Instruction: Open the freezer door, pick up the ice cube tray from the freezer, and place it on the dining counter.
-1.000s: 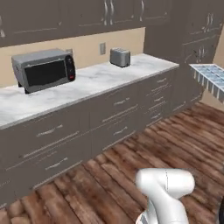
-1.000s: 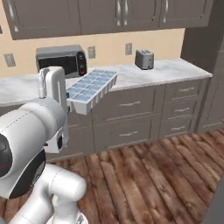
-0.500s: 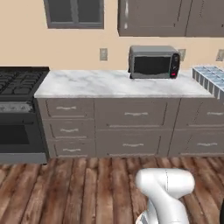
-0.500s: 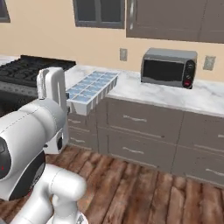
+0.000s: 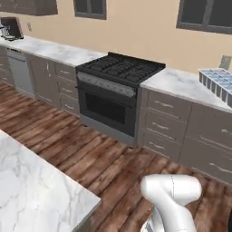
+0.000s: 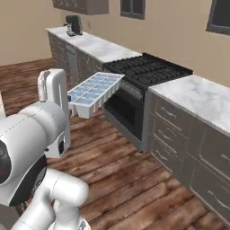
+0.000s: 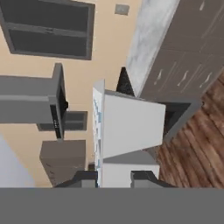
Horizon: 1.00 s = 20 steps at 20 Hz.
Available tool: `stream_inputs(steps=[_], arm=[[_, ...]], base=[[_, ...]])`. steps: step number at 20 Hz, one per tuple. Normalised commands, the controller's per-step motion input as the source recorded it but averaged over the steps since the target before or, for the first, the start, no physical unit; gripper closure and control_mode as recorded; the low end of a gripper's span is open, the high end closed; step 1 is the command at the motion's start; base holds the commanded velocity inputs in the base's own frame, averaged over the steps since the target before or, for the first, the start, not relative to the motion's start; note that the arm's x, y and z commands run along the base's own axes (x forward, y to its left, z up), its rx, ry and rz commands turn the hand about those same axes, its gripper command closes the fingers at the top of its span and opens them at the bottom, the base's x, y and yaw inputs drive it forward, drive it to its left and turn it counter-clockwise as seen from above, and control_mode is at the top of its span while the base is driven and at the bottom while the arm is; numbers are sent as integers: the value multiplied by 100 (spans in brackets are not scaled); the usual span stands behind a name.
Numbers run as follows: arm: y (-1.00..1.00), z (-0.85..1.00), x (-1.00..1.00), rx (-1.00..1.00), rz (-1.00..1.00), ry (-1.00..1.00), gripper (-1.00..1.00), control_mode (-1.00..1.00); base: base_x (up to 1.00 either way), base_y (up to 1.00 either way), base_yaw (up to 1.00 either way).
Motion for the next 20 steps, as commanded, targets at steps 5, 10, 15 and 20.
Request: stream_inputs(steps=[5,10,15,20], arm=[[0,0,0,0,0,0,100,100],[0,0,0,0,0,0,100,100],[0,0,0,0,0,0,100,100],[0,0,0,0,0,0,100,100]], base=[[-16,0,100],[-16,0,100],[-16,0,100],[-20,9,100]])
